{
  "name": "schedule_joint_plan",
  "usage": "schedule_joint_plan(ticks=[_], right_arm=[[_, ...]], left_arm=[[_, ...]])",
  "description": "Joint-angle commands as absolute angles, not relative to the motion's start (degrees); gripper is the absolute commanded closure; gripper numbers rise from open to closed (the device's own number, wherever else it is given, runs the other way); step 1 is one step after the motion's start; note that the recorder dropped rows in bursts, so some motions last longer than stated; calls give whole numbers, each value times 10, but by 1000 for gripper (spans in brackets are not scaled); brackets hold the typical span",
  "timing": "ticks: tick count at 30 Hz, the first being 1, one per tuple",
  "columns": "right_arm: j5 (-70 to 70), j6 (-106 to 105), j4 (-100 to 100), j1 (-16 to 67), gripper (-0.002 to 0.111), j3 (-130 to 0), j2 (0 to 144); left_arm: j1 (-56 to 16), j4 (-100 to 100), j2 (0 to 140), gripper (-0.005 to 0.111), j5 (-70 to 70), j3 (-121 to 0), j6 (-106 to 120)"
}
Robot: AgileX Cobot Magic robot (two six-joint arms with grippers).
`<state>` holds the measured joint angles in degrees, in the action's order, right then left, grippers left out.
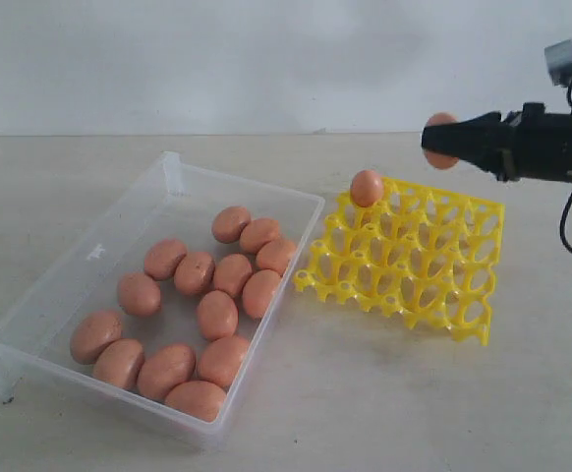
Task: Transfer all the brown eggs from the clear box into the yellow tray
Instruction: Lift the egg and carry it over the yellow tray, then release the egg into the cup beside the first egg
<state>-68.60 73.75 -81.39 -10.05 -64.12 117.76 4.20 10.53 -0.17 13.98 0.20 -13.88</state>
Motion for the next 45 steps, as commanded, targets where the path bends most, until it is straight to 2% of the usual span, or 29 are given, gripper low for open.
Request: schedule_joint_plan(ticks=[1,13,22,32,34,35,37,39,42,45], right_arm=[[-676,682,-850,-94,109,-647,1213],[-531,499,-751,-31,109,-647,1231],[-521,410,-658,-20,109,-647,1233],[-511,382,-640,-15,107,-647,1259],[-514,382,-635,-15,98,-647,1259],[-515,382,-635,-15,85,-647,1259],[-520,382,-635,-15,67,-647,1259],[-536,375,-635,-15,58,-647,1259],[-556,365,-634,-15,51,-647,1259],[-549,365,-634,-15,50,-647,1259]], left_arm=[[39,104,0,111,134,0,-135],[39,104,0,111,135,0,-135],[39,104,0,111,134,0,-135],[39,104,0,111,135,0,-135],[39,104,0,111,135,0,-135],[39,104,0,111,135,0,-135],[39,104,0,111,135,0,-135],[39,104,0,111,135,0,-135],[39,104,0,111,134,0,-135],[39,104,0,111,134,0,-135]])
